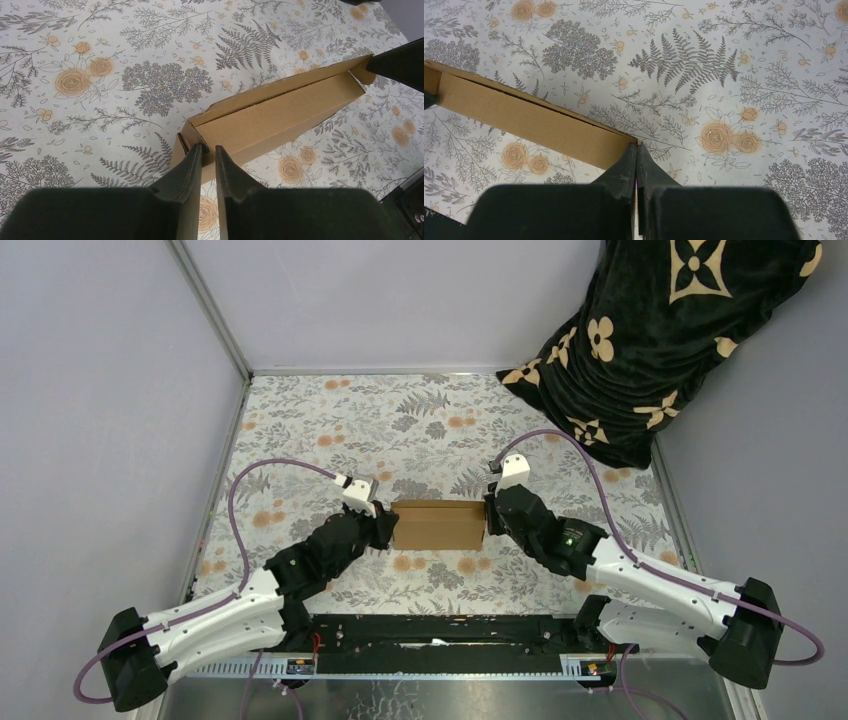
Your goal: Fold the paper box
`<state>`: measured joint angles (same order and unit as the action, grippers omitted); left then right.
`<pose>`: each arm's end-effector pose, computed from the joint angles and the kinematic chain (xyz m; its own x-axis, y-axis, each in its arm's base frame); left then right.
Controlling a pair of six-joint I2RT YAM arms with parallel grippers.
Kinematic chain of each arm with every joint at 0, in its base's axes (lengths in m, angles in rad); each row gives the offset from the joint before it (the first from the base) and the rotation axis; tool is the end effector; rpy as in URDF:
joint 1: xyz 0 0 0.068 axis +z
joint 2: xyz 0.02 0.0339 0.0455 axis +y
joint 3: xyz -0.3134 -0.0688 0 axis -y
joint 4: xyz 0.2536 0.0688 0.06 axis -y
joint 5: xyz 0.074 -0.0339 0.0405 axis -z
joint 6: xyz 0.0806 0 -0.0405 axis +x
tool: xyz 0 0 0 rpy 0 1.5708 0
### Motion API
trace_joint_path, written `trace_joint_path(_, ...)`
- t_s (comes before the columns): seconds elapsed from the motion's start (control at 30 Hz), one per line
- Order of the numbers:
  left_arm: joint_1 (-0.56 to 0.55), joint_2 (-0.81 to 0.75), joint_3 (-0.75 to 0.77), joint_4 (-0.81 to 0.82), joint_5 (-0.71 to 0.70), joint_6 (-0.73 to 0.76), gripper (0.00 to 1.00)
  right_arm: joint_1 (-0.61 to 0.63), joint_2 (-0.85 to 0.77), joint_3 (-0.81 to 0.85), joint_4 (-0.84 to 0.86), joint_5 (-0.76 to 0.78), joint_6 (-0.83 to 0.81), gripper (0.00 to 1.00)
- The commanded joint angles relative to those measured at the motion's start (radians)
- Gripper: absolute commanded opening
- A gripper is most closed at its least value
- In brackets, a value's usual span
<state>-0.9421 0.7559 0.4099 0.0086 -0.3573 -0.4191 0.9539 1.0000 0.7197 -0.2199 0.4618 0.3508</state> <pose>0.1357 -0.1387 0.2494 -0.4072 -0.0883 -0.9091 0.4356 0.8560 -0.2782 0.1677 0.1744 0.2946 -0.4338 -0.0798 -0.8975 -0.3780 0.9203 0.1009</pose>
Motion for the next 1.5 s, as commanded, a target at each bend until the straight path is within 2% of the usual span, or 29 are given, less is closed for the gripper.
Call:
trace_joint_path(0.0, -0.020, -0.009, -0.019, 0.041, 0.010, -0.022, 0.21, 0.030, 0.024, 0.027, -0.045, 0.030, 0.050, 0.00)
trace_joint_path(1.07, -0.049, -0.056, -0.046, 0.018, 0.000, -0.043, 0.21, 0.094, 0.063, 0.048, -0.076, 0.099, 0.212, 0.00)
trace_joint_path(1.47, -0.050, -0.054, -0.047, 0.015, -0.005, -0.040, 0.21, 0.108, 0.068, 0.047, -0.073, 0.113, 0.224, 0.00)
